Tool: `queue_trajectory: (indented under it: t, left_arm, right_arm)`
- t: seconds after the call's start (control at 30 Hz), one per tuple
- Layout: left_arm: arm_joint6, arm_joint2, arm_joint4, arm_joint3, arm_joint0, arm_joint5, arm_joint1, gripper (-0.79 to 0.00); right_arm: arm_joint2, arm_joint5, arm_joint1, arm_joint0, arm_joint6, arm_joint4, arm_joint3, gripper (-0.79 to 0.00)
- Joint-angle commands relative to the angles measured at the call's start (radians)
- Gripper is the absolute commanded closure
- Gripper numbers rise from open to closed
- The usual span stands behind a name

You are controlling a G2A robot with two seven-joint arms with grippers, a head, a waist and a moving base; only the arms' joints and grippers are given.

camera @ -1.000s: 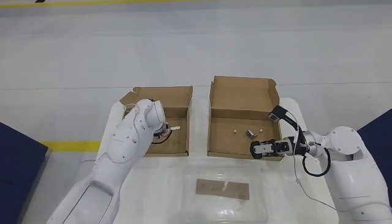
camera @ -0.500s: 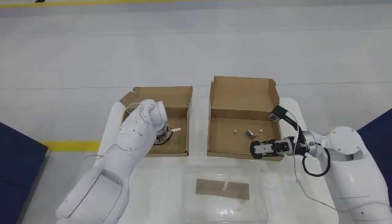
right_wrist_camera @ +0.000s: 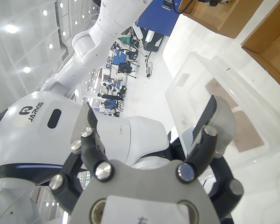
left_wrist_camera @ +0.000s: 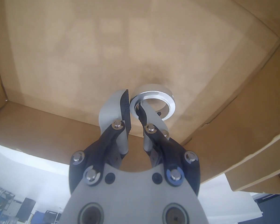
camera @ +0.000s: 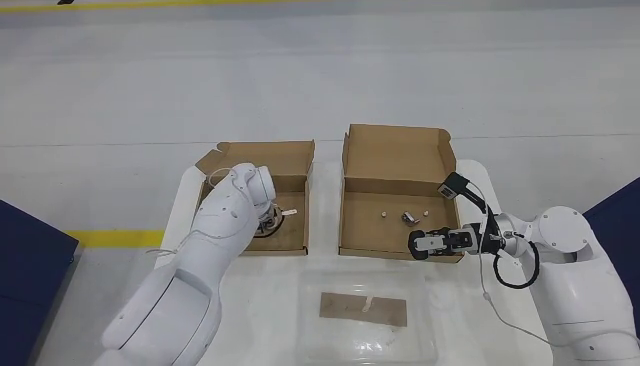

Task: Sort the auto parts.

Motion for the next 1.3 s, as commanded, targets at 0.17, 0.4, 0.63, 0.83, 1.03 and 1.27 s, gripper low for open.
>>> queue_trajectory:
  t: [0.17, 0.4, 0.63, 0.83, 1.03, 1.27]
  left_arm:
    - [0.008, 0.000, -0.008, 0.035, -0.008, -0.011, -0.015, 0.000]
    - [0.016, -0.003, -0.014, 0.056, -0.016, -0.018, -0.024, -0.222]
    - [0.020, -0.012, -0.023, 0.075, -0.035, -0.005, -0.024, -0.299]
    - [0.018, -0.025, -0.035, 0.071, -0.056, -0.014, -0.018, -0.385]
    - [0.025, -0.043, -0.043, 0.047, -0.075, -0.044, -0.001, -0.785]
    - [-0.001, -0.062, -0.032, -0.024, -0.086, -0.060, 0.030, -0.785]
  right_arm:
    - [0.000, 0.000, 0.000, 0.000, 0.000, 0.000, 0.000, -0.785]
    - [0.000, 0.000, 0.000, 0.000, 0.000, 0.000, 0.000, -0.785]
    - [0.000, 0.000, 0.000, 0.000, 0.000, 0.000, 0.000, -0.785]
    - [0.000, 0.000, 0.000, 0.000, 0.000, 0.000, 0.000, -0.785]
    - [0.000, 0.000, 0.000, 0.000, 0.000, 0.000, 0.000, -0.785]
    - [0.000, 0.000, 0.000, 0.000, 0.000, 0.000, 0.000, -0.785]
